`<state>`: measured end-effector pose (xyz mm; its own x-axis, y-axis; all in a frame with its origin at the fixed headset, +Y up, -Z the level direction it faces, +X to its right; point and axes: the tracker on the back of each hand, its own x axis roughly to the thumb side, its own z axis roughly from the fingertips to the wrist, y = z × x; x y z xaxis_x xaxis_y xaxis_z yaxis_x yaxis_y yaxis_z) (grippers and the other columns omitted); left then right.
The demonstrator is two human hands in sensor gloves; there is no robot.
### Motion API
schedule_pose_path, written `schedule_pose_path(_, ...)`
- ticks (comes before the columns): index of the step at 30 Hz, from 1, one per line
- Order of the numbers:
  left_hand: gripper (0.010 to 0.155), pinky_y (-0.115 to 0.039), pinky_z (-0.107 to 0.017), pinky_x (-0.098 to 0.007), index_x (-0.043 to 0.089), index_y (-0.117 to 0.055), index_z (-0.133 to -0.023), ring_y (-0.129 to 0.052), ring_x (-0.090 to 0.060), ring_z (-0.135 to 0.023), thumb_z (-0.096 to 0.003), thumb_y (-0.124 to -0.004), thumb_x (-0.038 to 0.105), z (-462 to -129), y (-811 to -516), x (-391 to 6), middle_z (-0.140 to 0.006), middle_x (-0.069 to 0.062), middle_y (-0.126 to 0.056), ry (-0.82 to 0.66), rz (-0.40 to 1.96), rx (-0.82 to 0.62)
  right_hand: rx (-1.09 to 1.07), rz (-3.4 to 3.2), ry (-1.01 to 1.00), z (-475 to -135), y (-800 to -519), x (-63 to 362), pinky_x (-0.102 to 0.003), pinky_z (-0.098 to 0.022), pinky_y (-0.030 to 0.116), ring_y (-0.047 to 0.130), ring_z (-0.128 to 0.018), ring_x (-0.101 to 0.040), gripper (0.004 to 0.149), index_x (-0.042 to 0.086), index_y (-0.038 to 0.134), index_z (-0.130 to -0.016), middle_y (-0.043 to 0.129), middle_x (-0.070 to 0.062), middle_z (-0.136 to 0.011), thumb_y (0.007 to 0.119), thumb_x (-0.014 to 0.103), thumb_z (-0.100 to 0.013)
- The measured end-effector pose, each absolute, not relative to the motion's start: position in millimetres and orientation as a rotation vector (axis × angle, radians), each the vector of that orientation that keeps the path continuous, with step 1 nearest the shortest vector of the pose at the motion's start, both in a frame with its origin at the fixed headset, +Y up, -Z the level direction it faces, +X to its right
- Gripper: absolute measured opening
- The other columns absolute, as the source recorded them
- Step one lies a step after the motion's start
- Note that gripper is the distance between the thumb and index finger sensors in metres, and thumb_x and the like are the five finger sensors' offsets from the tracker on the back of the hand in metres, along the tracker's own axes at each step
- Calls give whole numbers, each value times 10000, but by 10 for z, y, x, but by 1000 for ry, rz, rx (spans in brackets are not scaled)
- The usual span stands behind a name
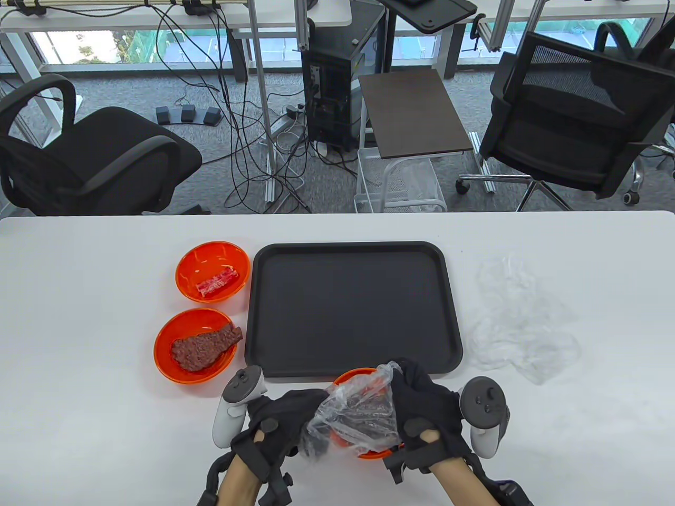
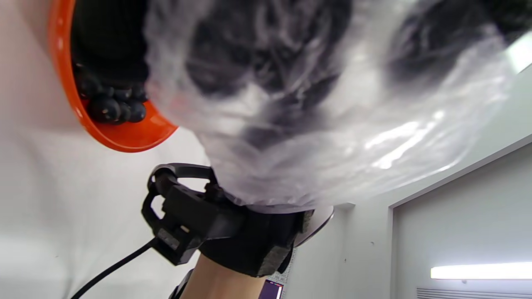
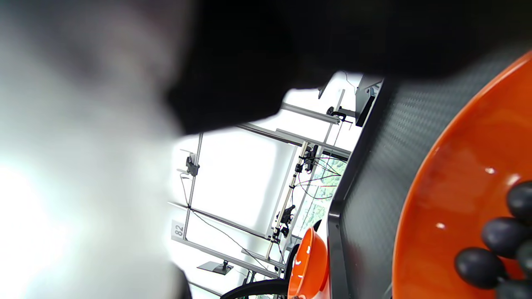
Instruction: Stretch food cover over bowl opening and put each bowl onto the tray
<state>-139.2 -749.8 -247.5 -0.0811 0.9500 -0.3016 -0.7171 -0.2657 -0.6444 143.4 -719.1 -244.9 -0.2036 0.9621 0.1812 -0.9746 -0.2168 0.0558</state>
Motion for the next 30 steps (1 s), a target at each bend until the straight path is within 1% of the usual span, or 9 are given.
schedule_pose_path(2, 466, -906, -444, -439, 288, -923, -818, -1022, -178, -443, -510, -856, 630, -2492, -7496, -1428, -456, 146, -968, -378, 1688, -771, 205, 1796, -67, -2452, -7196, 1432, -214, 119, 906, 1016, 51, -29, 482, 35, 795, -870, 990, 50, -336, 765, 356, -512)
schedule_pose_path(3, 448, -902, -460, -438, 298, -913, -827, -1017, -179, -468, -515, -849, 614, -2500, -7501, -1454, -468, 150, -961, -365, 1709, -748, 204, 1804, -63, -2452, -7198, 1433, -214, 120, 905, 1015, 51, -29, 481, 35, 796, -870, 990, 49, -335, 766, 355, -513)
schedule_pose_path(9, 428, -861, -600, -487, 326, -869, -872, -977, -233, -702, -530, -819, 578, -2522, -7504, -1562, -528, 131, -947, -292, 1862, -577, 212, 1864, -51, -2458, -7209, 1436, -210, 127, 902, 1014, 59, -28, 482, 33, 799, -868, 992, 53, -330, 769, 356, -512)
schedule_pose_path(11, 427, -880, -601, -492, 334, -854, -888, -967, -247, -735, -531, -821, 565, -2518, -7504, -1579, -559, 117, -946, -270, 1927, -534, 214, 1873, -43, -2457, -7216, 1427, -210, 128, 902, 1014, 59, -27, 481, 33, 800, -868, 992, 53, -330, 770, 355, -512)
schedule_pose_path(14, 425, -922, -565, -476, 352, -833, -908, -978, -248, -710, -535, -818, 555, -2513, -7495, -1601, -566, 115, -942, -255, 1984, -459, 226, 1906, -35, -2456, -7226, 1401, -210, 129, 902, 1015, 58, -27, 481, 31, 800, -867, 992, 52, -330, 770, 355, -512)
schedule_pose_path(21, 426, -956, -443, -417, 391, -802, -928, -1008, -187, -527, -538, -805, 565, -2494, -7464, -1673, -555, 140, -939, -188, 1967, -310, 255, 1986, -12, -2449, -7240, 1347, -208, 131, 901, 1016, 58, -24, 481, 33, 801, -867, 993, 52, -328, 772, 355, -512)
schedule_pose_path(26, 426, -952, -364, -381, 401, -798, -930, -1000, -155, -415, -538, -805, 568, -2480, -7433, -1717, -518, 152, -946, -145, 1907, -231, 274, 2032, 9, -2442, -7248, 1307, -206, 133, 901, 1016, 58, -22, 482, 33, 801, -868, 993, 52, -329, 773, 356, -512)
schedule_pose_path(30, 426, -950, -313, -368, 396, -804, -927, -995, -146, -352, -536, -813, 564, -2473, -7439, -1739, -471, 155, -954, -110, 1879, -209, 281, 2047, 14, -2440, -7249, 1298, -206, 134, 901, 1017, 58, -21, 482, 31, 802, -867, 993, 52, -329, 774, 356, -512)
